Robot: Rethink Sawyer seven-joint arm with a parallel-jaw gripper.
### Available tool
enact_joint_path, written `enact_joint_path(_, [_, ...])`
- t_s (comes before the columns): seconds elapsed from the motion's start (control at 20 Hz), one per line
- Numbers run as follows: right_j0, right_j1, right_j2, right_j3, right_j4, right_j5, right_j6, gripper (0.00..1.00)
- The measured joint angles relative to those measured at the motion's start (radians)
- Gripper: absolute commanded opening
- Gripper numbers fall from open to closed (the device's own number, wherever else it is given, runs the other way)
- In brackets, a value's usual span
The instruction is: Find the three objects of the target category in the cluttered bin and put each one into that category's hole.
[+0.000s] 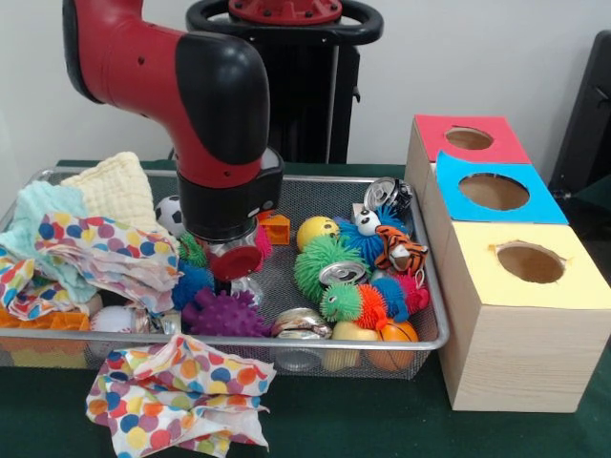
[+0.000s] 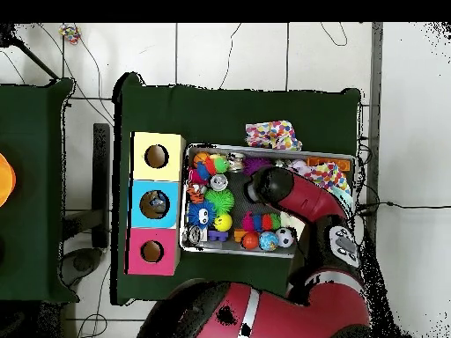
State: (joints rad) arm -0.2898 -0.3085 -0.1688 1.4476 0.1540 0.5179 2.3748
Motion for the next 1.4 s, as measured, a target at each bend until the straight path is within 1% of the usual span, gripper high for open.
enact_joint_path(0.6, [0.008, 0.005, -0.008, -0.009, -0.001, 0.005, 0.0, 0.0])
enact_joint_path(0.85, [-0.015, 0.002, 0.01, -0.008, -0.001, 0.016, 0.0, 0.0])
enact_joint_path(0.9, [-0.031, -0.003, 0.025, -0.009, -0.001, 0.028, 0.0, 1.0])
enact_joint_path(1.2, [-0.049, -0.009, 0.038, -0.009, 0.0, 0.047, 0.0, 1.0])
enact_joint_path(1.4, [-0.064, -0.009, 0.048, -0.009, 0.0, 0.081, 0.0, 1.0])
